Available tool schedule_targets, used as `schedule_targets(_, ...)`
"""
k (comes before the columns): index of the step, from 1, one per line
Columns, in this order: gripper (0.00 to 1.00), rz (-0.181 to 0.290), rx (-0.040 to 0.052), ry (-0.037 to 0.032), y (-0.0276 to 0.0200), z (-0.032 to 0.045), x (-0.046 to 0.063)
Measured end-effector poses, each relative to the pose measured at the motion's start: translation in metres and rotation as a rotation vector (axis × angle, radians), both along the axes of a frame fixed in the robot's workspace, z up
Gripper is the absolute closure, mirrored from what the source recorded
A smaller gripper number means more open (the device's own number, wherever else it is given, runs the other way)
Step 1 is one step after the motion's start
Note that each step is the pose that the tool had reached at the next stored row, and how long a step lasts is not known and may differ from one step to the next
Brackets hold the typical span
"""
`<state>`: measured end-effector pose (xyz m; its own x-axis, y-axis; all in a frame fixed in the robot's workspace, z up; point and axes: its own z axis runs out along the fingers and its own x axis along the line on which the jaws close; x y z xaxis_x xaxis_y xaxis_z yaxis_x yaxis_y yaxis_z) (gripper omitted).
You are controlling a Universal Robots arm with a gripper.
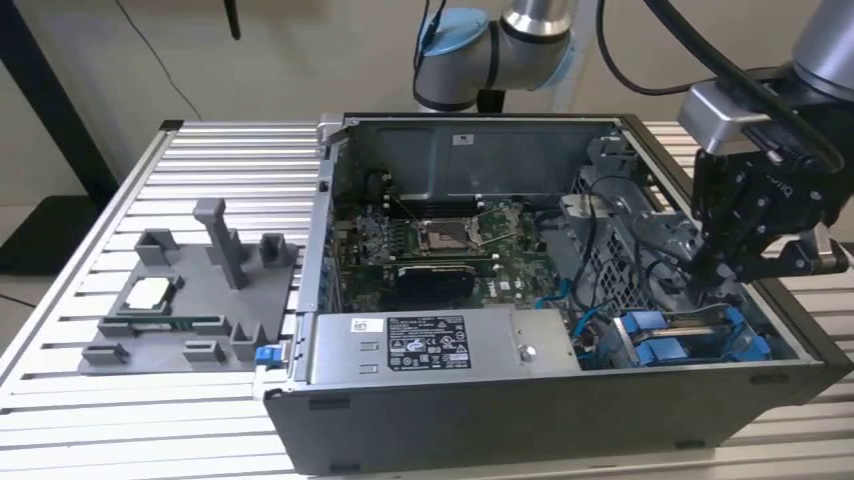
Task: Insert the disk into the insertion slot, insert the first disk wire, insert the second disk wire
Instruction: 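Insert the first disk wire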
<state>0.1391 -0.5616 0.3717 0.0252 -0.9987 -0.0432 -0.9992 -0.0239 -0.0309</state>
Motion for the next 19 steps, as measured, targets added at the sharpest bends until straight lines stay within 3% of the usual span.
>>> schedule_targets(10,0.81,0.000,-0.0232,0.0000,-0.0004,-0.0060,0.0026)
schedule_targets(19,0.81,0.000,-0.0255,0.0000,-0.0003,-0.0070,0.0036)
